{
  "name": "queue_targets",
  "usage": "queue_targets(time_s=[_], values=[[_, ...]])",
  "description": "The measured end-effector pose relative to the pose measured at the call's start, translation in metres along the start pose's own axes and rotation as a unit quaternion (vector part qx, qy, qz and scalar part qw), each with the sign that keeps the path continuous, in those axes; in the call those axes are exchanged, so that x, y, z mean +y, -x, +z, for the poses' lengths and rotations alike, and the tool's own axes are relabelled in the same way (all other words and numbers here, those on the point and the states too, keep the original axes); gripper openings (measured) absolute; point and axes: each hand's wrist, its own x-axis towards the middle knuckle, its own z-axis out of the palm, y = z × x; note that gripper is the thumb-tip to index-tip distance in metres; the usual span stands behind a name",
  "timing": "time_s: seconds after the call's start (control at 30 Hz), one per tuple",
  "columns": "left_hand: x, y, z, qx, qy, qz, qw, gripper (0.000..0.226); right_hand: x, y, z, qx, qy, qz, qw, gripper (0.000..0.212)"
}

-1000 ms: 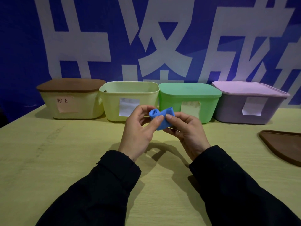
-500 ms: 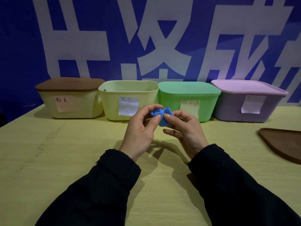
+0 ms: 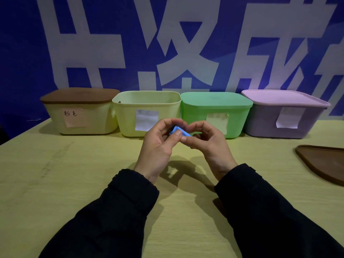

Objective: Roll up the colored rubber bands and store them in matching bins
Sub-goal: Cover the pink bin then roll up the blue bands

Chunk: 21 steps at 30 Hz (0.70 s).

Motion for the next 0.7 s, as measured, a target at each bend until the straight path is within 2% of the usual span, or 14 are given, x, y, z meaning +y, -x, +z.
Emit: queue_targets(time_s=[0.23,0.37,0.53,0.7], values=[[0.0035,-0.0003,-0.0027,0.020,0.020,-0.009,1.000,0.024,0.0008,-0.0019,-0.0029,0.003,0.018,0.016,1.000,0.017],[0.0053,0.0006,-0.0003,0.035,-0.041,-0.005,0.999,0.029,-0.0012,-0.0017,-0.0019,0.030,0.017,-0.023,0.999,0.013],[0.0058,0.0010,-0.0022,0.024,-0.090,-0.007,0.996,0.023,-0.0046,-0.0026,-0.0070,0.045,0.017,-0.033,0.998,0.011],[0.0063,0.0002,-0.0019,0.051,-0.105,-0.002,0.993,0.016,-0.0010,-0.0020,-0.0069,0.036,0.044,-0.036,0.998,0.016]])
